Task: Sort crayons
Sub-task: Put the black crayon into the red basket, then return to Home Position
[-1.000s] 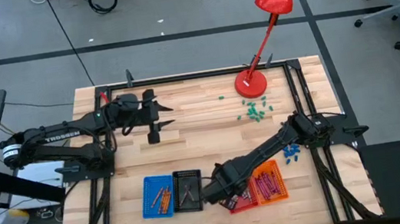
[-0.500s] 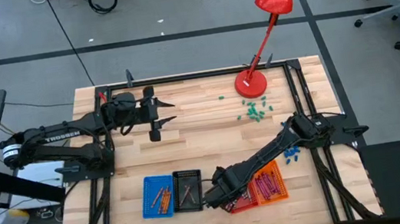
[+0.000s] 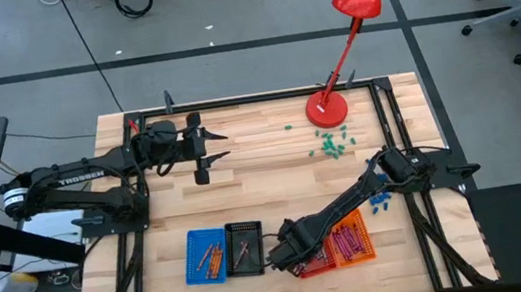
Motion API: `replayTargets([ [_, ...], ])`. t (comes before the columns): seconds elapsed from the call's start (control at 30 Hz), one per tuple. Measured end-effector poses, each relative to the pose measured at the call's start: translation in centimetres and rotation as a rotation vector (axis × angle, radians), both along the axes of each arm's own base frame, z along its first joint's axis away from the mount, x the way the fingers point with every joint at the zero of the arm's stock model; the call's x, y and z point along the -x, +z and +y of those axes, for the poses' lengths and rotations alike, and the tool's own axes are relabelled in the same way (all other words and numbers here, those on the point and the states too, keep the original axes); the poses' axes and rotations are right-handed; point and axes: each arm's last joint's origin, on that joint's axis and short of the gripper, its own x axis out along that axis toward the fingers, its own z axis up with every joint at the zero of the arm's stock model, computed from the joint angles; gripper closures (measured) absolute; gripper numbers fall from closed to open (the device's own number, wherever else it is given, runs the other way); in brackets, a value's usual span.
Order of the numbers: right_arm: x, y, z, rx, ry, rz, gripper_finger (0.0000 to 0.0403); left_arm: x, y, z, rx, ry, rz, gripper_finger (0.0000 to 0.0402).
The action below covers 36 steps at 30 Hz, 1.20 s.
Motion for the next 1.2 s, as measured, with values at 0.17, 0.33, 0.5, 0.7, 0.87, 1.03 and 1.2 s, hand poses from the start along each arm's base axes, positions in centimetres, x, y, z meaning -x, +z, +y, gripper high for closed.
replayTargets([
  [0.17,0.0,0.3,0.1,-0.023,0.023,-0.007,0.0336,0.0,0.0,0.0,0.004,0.001,-0.001,0.0209],
  [0.33,0.2,0.9,0.0,-0.052,0.051,0.002,0.0303,0.0,0.0,0.0,0.004,0.001,0.0,0.0209],
  [0.5,0.9,2.9,-0.3,-0.045,0.098,-0.016,0.0275,0.0,0.0,0.0,0.004,0.001,0.0,0.0209],
  [0.7,1.3,5.8,-0.9,0.054,0.184,-0.14,0.0271,0.0,0.0,0.0,0.012,0.003,-0.003,0.0209],
  [0.87,2.4,6.5,-1.8,0.192,0.218,-0.201,0.0283,-0.1,0.0,-0.2,0.019,-0.005,-0.005,0.0209],
  [1.03,3.9,7.1,-2.9,0.278,0.277,-0.339,0.03,-0.4,0.6,-0.7,0.006,-0.035,-0.066,0.0209],
  [1.2,5.8,7.8,-4.4,0.378,0.356,-0.548,0.0316,-0.8,2.0,-1.7,-0.006,-0.12,-0.211,0.0209],
])
